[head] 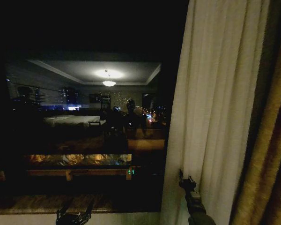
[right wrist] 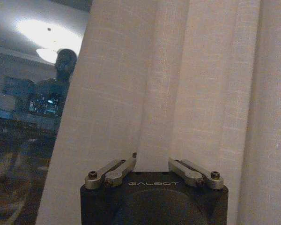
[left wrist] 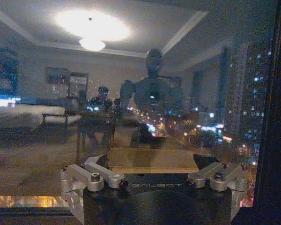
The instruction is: Open the curtains by pulling them apart, changing their state from closed to fully open.
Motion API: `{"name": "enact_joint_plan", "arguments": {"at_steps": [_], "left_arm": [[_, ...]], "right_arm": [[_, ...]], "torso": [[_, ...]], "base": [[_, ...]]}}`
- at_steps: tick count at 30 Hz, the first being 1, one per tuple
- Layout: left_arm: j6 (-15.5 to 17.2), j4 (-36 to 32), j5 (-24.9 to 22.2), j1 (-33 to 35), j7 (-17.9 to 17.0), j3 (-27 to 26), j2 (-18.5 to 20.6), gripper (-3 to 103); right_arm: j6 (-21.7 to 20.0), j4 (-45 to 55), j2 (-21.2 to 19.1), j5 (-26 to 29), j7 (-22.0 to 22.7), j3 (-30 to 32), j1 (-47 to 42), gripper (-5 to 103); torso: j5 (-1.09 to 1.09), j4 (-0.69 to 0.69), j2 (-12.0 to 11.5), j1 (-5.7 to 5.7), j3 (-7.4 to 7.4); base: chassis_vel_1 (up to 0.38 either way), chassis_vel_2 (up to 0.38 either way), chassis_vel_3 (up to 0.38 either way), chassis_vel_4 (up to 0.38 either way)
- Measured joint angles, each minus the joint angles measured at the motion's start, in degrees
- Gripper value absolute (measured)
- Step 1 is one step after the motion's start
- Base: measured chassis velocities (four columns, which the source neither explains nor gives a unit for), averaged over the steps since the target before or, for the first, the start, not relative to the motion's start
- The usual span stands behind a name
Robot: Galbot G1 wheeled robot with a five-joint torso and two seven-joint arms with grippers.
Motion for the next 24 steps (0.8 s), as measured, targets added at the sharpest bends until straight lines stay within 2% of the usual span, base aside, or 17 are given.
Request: {"name": "enact_joint_plan", "arguments": {"at_steps": [2,6,24], "left_arm": [[-0.05,0.12,-0.02,-0.02,0.01,0.0,0.0,100],[-0.14,0.17,-0.03,-0.03,0.04,0.04,0.0,100],[-0.36,0.3,0.11,-0.15,0.09,0.11,-0.33,100]], "right_arm": [[0.0,0.69,0.0,0.82,-0.12,-0.2,-0.51,2],[-0.05,1.25,0.0,1.59,-0.28,-0.24,-0.95,0],[-0.17,1.51,0.01,3.28,-0.79,0.29,-0.98,0]], "torso": [[0.0,0.0,0.0,0.0,0.0],[0.0,0.0,0.0,0.0,0.0],[0.0,0.0,0.0,0.0,0.0]], "base": [[0.0,0.0,0.0,0.0],[0.0,0.0,0.0,0.0],[-0.025,-0.025,0.027,0.027]]}}
